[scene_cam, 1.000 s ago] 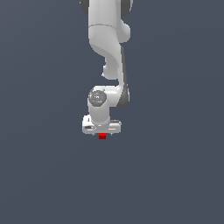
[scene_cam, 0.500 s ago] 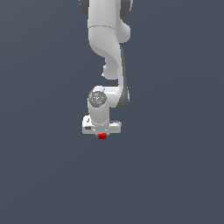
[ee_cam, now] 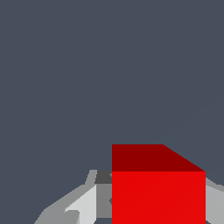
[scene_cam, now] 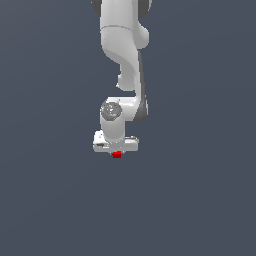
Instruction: Lift up the red cube by 0.2 meters.
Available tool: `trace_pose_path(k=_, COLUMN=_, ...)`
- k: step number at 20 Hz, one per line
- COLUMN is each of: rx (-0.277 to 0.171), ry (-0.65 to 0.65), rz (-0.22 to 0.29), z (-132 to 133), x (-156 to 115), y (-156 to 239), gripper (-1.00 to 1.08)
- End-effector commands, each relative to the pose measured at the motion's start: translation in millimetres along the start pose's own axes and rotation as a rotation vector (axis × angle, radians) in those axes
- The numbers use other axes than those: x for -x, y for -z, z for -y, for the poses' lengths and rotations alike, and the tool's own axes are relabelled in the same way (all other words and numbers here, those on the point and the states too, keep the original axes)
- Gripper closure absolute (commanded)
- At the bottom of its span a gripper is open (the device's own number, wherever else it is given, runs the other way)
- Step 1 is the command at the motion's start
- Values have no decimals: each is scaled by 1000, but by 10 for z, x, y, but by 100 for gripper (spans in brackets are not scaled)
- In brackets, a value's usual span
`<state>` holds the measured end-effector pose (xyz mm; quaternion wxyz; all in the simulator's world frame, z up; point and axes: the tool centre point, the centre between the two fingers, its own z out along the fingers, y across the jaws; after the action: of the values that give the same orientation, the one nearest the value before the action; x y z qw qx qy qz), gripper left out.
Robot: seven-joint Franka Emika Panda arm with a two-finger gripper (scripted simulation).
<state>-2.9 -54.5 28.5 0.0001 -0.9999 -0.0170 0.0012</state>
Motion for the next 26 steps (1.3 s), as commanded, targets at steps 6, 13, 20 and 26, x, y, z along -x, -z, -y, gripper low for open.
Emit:
trace_pose_path(k=6, rx=0, ry=0, rz=-2, z=1, x=6, y=404, gripper=108)
trace_pose_path(k=13, rx=0, ry=0, rz=-2, z=2, x=18, y=1073, gripper=108)
trace_pose_path(k=20, rx=0, ry=0, rz=-2, z=5, x=16, y=1674, gripper=108)
trace_pose_path(k=26, rx=0, ry=0, rz=-2, z=3, x=3, y=1951, gripper=108)
